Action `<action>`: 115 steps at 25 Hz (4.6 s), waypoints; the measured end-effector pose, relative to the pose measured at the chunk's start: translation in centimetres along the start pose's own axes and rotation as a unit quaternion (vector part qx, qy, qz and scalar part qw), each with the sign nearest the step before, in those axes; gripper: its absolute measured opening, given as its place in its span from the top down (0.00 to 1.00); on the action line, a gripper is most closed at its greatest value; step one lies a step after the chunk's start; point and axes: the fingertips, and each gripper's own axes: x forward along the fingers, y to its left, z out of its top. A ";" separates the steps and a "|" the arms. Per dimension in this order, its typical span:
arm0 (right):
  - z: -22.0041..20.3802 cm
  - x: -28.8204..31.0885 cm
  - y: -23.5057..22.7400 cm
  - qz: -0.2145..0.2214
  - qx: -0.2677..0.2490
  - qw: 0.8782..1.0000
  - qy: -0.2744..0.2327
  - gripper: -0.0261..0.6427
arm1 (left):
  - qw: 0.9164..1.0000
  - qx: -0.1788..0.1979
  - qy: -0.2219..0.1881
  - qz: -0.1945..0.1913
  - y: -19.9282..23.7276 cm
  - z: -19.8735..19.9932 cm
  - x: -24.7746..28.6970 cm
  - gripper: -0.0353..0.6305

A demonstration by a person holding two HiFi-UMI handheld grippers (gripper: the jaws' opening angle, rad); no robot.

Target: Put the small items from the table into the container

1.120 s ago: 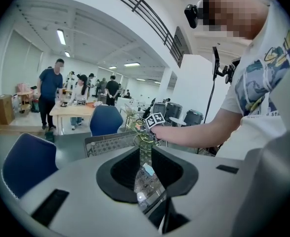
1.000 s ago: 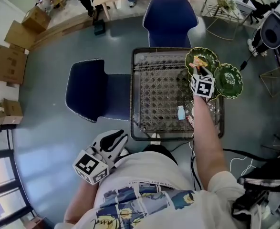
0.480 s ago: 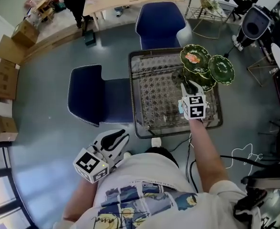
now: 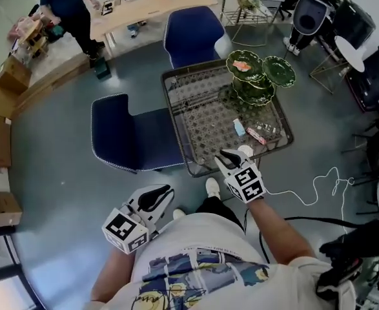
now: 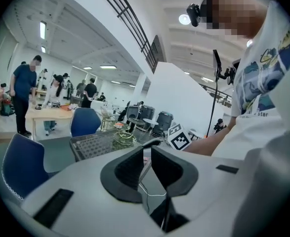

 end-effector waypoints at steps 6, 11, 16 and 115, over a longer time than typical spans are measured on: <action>-0.4 -2.9 9.1 0.022 -0.020 1.000 -0.001 0.84 | 0.999 -0.006 0.007 -0.045 -2.3 -2.8 -3.6 0.87; -0.3 -4.5 14.6 0.034 -0.048 0.998 -0.002 0.84 | 0.999 -0.003 0.018 -0.050 -3.4 -4.6 -5.7 0.91; -1.0 -5.5 17.2 0.036 -0.047 0.998 0.001 0.84 | 0.998 0.006 0.021 -0.062 -4.5 -5.7 -6.7 0.93; 5.9 -0.9 -47.7 -0.200 -0.034 0.979 0.034 0.71 | 0.999 0.004 0.023 0.033 2.1 7.7 20.0 0.93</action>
